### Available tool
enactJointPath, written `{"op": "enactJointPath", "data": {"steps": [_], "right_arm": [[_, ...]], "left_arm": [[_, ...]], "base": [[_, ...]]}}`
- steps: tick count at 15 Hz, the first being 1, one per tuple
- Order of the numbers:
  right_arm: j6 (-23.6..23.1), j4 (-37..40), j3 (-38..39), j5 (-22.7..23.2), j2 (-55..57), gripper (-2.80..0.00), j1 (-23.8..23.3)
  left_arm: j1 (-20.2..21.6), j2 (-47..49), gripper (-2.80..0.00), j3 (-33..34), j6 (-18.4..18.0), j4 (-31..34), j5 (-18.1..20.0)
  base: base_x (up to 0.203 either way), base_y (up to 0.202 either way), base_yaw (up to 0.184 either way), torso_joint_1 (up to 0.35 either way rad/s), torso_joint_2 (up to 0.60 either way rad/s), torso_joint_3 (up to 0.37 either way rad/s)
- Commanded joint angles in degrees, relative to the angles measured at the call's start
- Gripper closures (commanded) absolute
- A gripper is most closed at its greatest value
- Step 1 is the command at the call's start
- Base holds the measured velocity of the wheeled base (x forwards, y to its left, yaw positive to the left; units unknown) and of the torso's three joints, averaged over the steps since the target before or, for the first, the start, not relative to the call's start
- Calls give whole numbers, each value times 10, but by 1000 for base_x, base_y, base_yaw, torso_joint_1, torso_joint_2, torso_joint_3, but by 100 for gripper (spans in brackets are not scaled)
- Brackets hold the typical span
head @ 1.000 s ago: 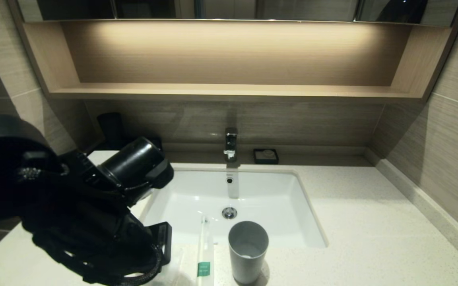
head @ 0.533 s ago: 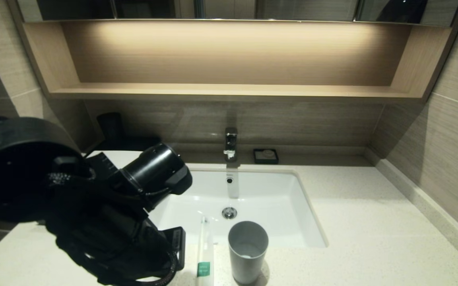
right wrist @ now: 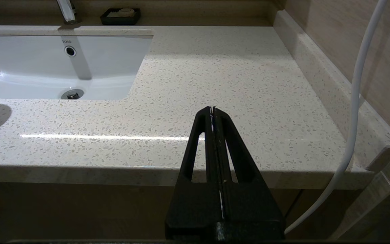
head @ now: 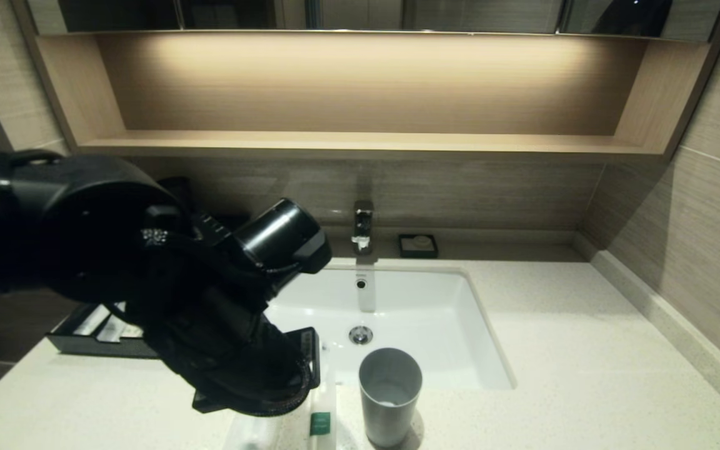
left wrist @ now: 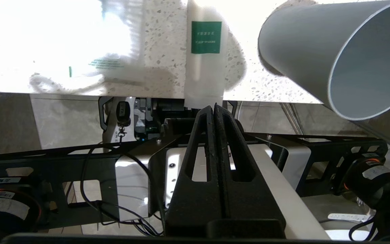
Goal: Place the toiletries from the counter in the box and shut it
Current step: Pick up the bathroom toiletry
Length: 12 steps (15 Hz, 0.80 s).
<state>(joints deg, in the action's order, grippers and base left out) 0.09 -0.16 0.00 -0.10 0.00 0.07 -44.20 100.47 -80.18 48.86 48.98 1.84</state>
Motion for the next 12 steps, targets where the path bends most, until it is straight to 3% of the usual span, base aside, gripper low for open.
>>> {"op": "enactJointPath", "data": {"steps": [1,12], "right_arm": [[0,0,1,0,0,0,0],[0,0,1,0,-1,0,0]], "left_arm": [[-2,44,0,-32,3,5,2],[6,112,0,-91,6,52,-2]], "base": [[0,0,0,0,0,0],[0,0,0,0,0,0]]}}
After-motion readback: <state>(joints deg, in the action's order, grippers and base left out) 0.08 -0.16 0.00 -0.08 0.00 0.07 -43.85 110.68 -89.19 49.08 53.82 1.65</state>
